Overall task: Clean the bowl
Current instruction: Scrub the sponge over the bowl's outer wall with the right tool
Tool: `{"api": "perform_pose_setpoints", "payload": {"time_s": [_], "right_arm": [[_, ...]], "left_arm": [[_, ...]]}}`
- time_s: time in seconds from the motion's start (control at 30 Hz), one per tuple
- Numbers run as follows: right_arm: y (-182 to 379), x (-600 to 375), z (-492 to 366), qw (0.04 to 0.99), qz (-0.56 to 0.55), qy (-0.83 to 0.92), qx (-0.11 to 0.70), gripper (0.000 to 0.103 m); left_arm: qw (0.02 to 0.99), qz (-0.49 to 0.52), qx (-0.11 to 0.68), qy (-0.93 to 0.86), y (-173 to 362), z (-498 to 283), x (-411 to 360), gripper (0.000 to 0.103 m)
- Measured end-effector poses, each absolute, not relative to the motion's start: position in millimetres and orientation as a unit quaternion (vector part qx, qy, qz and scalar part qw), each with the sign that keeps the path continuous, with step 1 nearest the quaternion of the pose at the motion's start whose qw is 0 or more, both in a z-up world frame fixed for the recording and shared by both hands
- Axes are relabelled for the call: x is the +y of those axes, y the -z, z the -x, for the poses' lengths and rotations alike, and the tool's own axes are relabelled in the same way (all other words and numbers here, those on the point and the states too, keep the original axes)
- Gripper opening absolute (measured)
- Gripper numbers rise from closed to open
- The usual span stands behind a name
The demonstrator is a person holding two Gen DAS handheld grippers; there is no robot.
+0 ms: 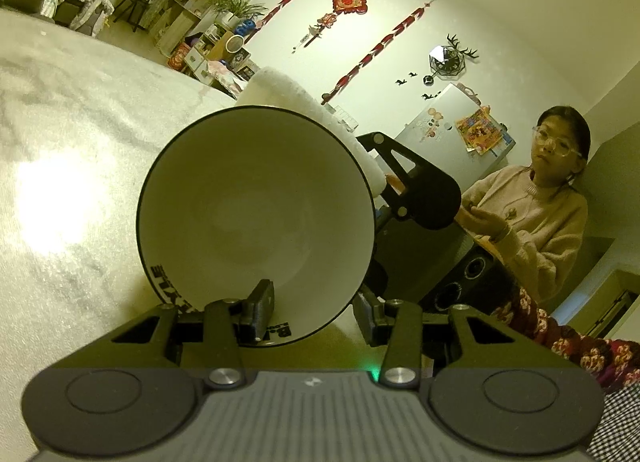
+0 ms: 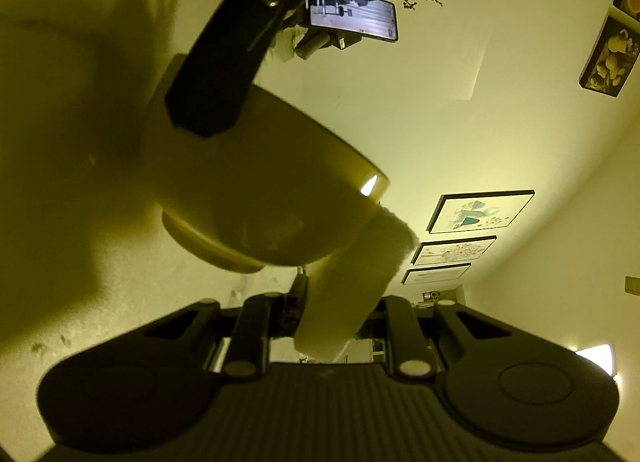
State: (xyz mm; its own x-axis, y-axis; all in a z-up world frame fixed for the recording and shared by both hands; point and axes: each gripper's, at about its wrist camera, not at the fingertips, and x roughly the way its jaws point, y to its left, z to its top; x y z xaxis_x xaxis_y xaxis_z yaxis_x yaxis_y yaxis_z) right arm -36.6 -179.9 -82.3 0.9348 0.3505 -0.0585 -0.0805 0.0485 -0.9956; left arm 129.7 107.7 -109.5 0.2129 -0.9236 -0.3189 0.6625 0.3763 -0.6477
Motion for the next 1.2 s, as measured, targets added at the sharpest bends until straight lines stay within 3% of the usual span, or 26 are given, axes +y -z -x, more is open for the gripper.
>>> {"api": "perform_pose_setpoints", "payload": {"time_s": [0.2,0.47,0.73,0.97,1.2], "right_arm": [[76,-180,40,0.714,0.677,-0.147,-0.102,0.020],[79,-179,60,0.714,0.675,-0.145,-0.115,0.020],[73,-178,80,0.720,0.664,-0.152,-0.133,0.020],[75,-177,84,0.722,0.659,-0.160,-0.135,0.020],[77,-179,66,0.728,0.654,-0.171,-0.118,0.021]], "left_arm": [[0.759,0.194,0.319,0.534,92,-124,105,0.044],[0.787,0.123,0.305,0.522,70,-111,80,0.044],[0.780,0.067,0.338,0.522,81,-92,67,0.042],[0.775,0.084,0.339,0.527,90,-87,77,0.051],[0.756,0.137,0.351,0.536,95,-97,91,0.051]]}}
